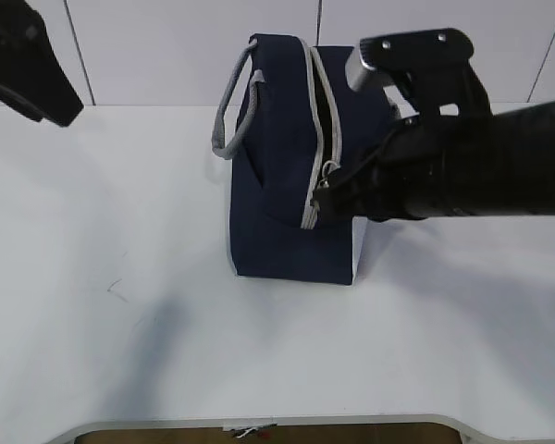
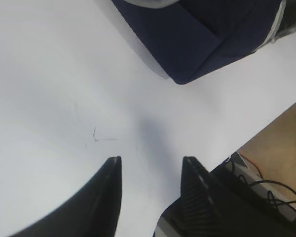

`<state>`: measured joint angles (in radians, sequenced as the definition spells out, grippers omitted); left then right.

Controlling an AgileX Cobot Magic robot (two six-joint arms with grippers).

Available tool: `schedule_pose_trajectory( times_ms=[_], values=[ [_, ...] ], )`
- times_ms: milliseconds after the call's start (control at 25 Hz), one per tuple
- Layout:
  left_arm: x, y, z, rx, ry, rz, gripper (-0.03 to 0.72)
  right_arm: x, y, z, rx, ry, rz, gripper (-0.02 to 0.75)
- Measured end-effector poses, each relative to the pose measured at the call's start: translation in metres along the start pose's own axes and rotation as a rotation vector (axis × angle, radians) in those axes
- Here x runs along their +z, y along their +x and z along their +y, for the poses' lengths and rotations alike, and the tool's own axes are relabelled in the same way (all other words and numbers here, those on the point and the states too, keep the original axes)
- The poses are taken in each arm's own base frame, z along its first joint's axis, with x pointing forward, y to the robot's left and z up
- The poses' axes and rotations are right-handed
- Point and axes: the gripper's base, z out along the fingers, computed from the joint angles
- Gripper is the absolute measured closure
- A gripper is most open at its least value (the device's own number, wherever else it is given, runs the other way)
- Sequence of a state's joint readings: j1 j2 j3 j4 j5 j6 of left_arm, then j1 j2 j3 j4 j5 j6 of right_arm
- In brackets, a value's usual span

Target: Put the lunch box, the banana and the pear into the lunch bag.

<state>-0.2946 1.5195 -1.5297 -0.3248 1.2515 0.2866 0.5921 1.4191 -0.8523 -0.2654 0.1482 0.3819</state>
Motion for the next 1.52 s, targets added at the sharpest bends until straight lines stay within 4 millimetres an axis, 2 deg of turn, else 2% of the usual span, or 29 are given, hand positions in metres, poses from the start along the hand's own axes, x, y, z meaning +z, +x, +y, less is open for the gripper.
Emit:
schedule_pose_trajectory(
  times_ms=[200, 360, 680, 840, 1080, 1320, 1520],
  values=[
    [0.029, 0.008, 0.008, 0.062, 0.002, 0.039, 0.382, -0.009, -0.028, -0.001, 0.033, 0.045, 0.043, 0.725],
    [0.050, 0.016, 0.013, 0.098, 0.002, 0.007, 0.382, -0.014, -0.044, 0.002, 0.090, 0.049, 0.086, 0.725],
    [0.085, 0.030, 0.014, 0.106, 0.062, -0.113, 0.382, -0.007, -0.068, 0.014, 0.182, -0.028, 0.180, 0.725],
    [0.095, 0.033, 0.014, 0.097, 0.094, -0.159, 0.382, -0.009, -0.081, 0.017, 0.199, -0.045, 0.194, 0.725],
    [0.111, 0.027, 0.013, 0.124, 0.160, -0.208, 0.382, -0.008, -0.096, 0.021, 0.203, -0.057, 0.231, 0.725],
    [0.124, 0.023, 0.014, 0.172, 0.204, -0.239, 0.380, -0.011, -0.104, 0.024, 0.195, -0.073, 0.244, 0.725],
    [0.125, 0.020, 0.011, 0.206, 0.225, -0.278, 0.348, -0.011, -0.104, 0.024, 0.198, -0.075, 0.259, 0.725]
  ],
)
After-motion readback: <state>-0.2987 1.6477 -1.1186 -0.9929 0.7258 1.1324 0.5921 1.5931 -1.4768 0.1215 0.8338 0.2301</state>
